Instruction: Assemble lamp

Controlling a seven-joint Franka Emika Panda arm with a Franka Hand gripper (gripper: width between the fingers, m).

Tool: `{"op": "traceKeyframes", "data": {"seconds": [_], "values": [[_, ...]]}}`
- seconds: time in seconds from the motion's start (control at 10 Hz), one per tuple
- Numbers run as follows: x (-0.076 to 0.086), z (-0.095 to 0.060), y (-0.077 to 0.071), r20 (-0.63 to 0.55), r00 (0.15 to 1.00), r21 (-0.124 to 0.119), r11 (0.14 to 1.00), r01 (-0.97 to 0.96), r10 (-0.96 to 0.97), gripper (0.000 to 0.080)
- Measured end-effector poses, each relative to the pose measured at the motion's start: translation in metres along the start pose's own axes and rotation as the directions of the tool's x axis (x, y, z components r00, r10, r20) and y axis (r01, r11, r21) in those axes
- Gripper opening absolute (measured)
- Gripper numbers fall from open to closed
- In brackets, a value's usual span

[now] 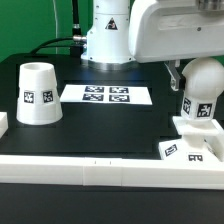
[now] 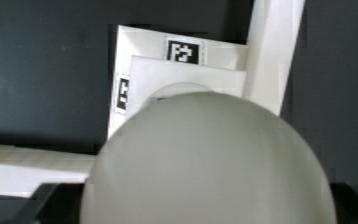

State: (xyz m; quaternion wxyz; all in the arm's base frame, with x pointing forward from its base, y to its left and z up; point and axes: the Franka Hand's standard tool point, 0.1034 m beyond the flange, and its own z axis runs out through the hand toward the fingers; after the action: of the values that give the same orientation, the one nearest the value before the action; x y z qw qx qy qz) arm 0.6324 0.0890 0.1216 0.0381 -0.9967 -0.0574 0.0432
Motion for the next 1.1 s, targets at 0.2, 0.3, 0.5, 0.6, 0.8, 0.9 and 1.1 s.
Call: {"op": "traceKeyframes", "data": {"seconds": [0.2,0.3,0.5,0.6,0.8,0.9,1.1], "values": [[0.0,0.0001,-0.0003,0.0,1.0,0.0,1.0,0.0,0.0,0.0577],[0.0,0.0001,-0.0003,0.0,1.0,0.0,1.0,0.0,0.0,0.0577],[0.0,0.0001,-0.0003,0.0,1.0,0.0,1.0,0.0,0.0,0.0577],[0.0,0.0001,-0.0003,0.0,1.0,0.0,1.0,0.0,0.0,0.0577],[0.0,0.0001,-0.0004,0.0,1.0,0.0,1.0,-0.02,0.02,0.0578],[-0.0001,-0.0001,-0.0004,-0.001,0.999,0.005,0.999,-0.038,0.038,0.0578],[-0.0001,0.0005,0.0023,-0.018,0.966,0.055,0.964,-0.258,0.26,0.0579]]}}
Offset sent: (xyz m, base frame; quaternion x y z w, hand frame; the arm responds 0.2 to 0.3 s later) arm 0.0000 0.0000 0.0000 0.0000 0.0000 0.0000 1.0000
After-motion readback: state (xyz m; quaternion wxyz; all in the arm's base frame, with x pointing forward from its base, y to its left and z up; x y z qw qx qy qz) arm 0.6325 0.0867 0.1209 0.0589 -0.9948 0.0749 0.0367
